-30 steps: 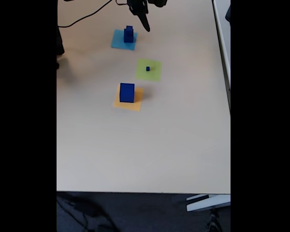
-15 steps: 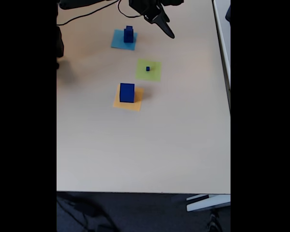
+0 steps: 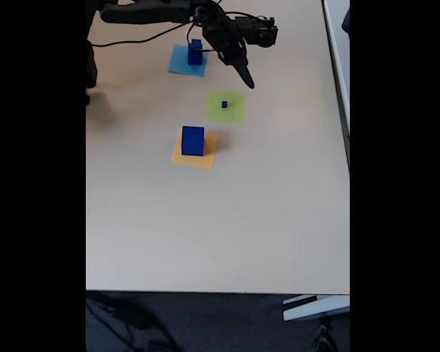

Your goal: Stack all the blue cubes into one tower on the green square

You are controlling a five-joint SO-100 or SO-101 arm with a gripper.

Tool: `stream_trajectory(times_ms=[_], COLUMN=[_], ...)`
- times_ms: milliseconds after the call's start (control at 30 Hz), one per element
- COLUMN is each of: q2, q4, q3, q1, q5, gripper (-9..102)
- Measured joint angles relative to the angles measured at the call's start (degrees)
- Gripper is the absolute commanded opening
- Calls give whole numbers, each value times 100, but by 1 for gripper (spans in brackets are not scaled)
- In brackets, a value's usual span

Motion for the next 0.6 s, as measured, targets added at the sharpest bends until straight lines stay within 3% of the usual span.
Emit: stream_trajectory(times_ms=[600], q2=[-114], q4=[-861], q3=[1266], q1=[114], q5=[35], gripper=[37])
